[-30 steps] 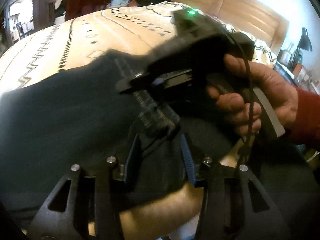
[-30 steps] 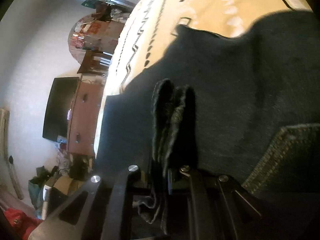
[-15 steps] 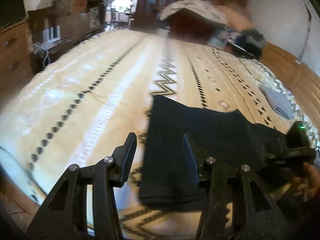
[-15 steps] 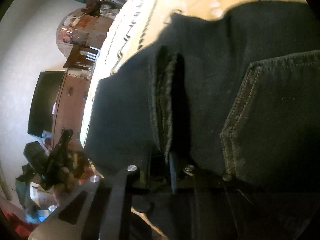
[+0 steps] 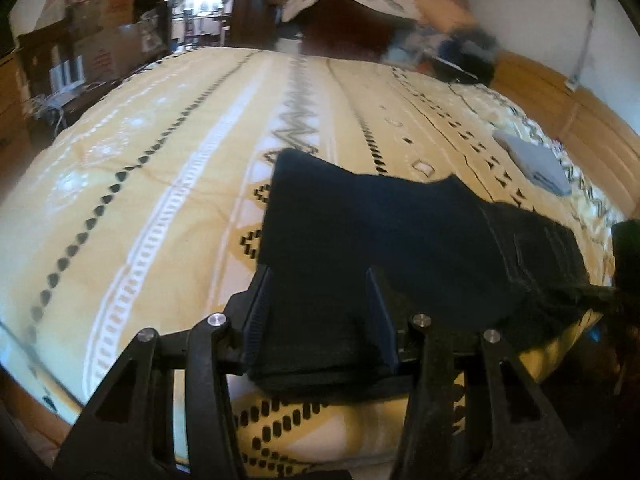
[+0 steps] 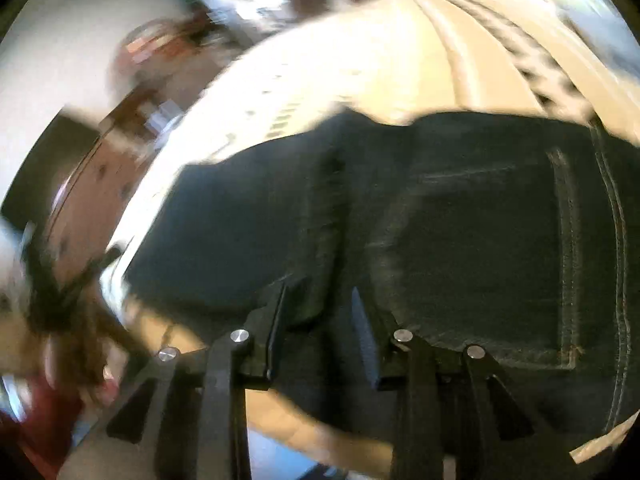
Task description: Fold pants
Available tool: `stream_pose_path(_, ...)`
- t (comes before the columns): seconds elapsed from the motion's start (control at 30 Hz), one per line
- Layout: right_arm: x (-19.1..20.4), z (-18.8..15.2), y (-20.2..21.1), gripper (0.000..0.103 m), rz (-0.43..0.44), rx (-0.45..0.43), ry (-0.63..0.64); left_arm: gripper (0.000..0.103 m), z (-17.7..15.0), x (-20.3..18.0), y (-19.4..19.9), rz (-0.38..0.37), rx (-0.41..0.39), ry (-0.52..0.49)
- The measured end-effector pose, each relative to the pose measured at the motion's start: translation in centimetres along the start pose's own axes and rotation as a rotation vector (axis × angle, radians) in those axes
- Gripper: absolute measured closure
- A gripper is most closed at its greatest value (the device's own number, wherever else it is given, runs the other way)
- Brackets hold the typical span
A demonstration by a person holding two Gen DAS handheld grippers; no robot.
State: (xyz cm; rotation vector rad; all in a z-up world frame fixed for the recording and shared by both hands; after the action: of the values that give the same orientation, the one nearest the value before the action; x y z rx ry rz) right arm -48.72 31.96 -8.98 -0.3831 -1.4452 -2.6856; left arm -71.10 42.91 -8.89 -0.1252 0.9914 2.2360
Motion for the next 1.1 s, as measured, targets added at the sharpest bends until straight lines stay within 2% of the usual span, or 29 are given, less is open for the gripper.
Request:
stream_pose_path(0.07,0.7,-2.4,-1.9,0.073,-0.003,0.056,0.088,0.055,-0.9,1.4,-1.1,0.032,0.039,0.002)
stream_pose_path(0.1,0.2,-3.6,-2.8,0.087,-0.038,0.078,0.106,0.053,-1.6,2.3,-1.5,0.048,0.059,0.011)
stream_pose_path(0.17,-1.8,-4.0,-2.8,0.099,0.002,0.066,0.024,0.049,-2.6,4.2,-1.3,0.007,0.052,0.075)
stream_pose_path(0.2,-2.6,-3.9,-2.6,0.103,-0.006,0.078,-0.009,0.049,-2.6,4.6,-1.0,-0.010,0.039,0.099)
stream_pose_path(0.27,-3.3,-3.6,-1.6,0.103,-0.072,0.073,0.024,0.049,-2.3,4.4,-0.3,0.006,0.046,0.078)
stream_pose_path(0.3,-3.0,-3.1,-0.8,0.103,-0.093,0.061,0.049,0.053,-2.1,4.2,0.0,0.016,0.044,0.071)
stream_pose_path(0.33,-2.2,-2.3,0.1,0.098,-0.099,0.033,0.072,0.053,-1.6,3.7,0.7,-0.001,0.026,0.069)
stream_pose_path(0.47,1.8,1.8,1.9,0.097,-0.096,-0.102,0.162,0.053,-0.5,1.2,1.6,-0.079,0.009,0.017)
stream_pose_path(0.5,2.6,2.6,1.8,0.096,-0.091,-0.124,0.177,0.053,-0.7,0.9,1.2,-0.090,0.025,0.003)
stream_pose_path(0.57,3.6,4.1,0.2,0.091,-0.102,-0.149,0.201,0.053,-1.9,1.5,-0.3,-0.057,0.093,-0.021)
stream_pose_path(0.6,4.3,5.2,-1.1,0.085,-0.101,-0.139,0.202,0.049,-2.7,2.3,-0.8,-0.032,0.122,-0.015)
stream_pose_path(0.63,4.3,5.2,-2.9,0.075,-0.099,-0.091,0.203,0.049,-3.5,3.1,-0.8,-0.055,0.115,0.019)
stream_pose_path(0.67,4.0,4.5,-4.8,0.072,-0.119,-0.026,0.209,0.049,-3.7,3.4,-0.2,-0.087,0.086,0.044)
stream_pose_path(0.7,3.9,4.0,-6.2,0.074,-0.122,0.024,0.221,0.049,-3.8,3.5,0.1,-0.095,0.083,0.053)
stream_pose_path(0.77,3.3,2.9,-5.9,0.075,-0.105,-0.032,0.263,0.049,-4.0,3.6,1.3,-0.101,0.081,0.051)
stream_pose_path(0.83,3.0,2.9,-5.0,0.074,-0.121,-0.023,0.264,0.048,-3.9,4.5,2.5,-0.106,0.070,0.076)
stream_pose_path(0.87,2.5,3.0,-4.6,0.071,-0.140,-0.021,0.246,0.047,-3.8,5.2,2.9,-0.109,0.056,0.106)
stream_pose_path(0.9,1.9,3.0,-4.2,0.058,-0.173,-0.017,0.222,0.047,-3.7,6.2,3.4,-0.098,0.040,0.136)
stream_pose_path(0.93,1.3,3.0,-4.0,0.055,-0.188,-0.021,0.207,0.049,-3.5,7.9,4.2,-0.043,0.019,0.173)
stream_pose_path(0.97,0.6,2.9,-2.9,0.055,-0.219,-0.037,0.203,0.050,-3.3,8.9,4.8,-0.023,0.002,0.201)
stream_pose_path(1.03,1.4,2.9,-0.9,0.054,-0.336,-0.115,0.266,0.050,-2.3,10.4,5.8,-0.038,-0.041,0.259)
stream_pose_path(1.1,4.1,2.0,0.7,0.053,-0.379,-0.195,0.374,0.048,-1.1,10.1,5.6,-0.063,-0.045,0.238)
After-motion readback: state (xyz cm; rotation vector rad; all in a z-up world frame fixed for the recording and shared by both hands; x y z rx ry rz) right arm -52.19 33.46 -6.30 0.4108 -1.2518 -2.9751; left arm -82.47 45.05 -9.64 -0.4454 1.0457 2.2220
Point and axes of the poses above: each gripper's, at about its wrist camera, not at the fingertips, and y roughly against the way its jaws point, x to its left, z to its top, the point moved 8 cm from there along -y, roughly the way its jaws point, and after that the axes turned 15 degrees about -z, right-handed, at the moved point
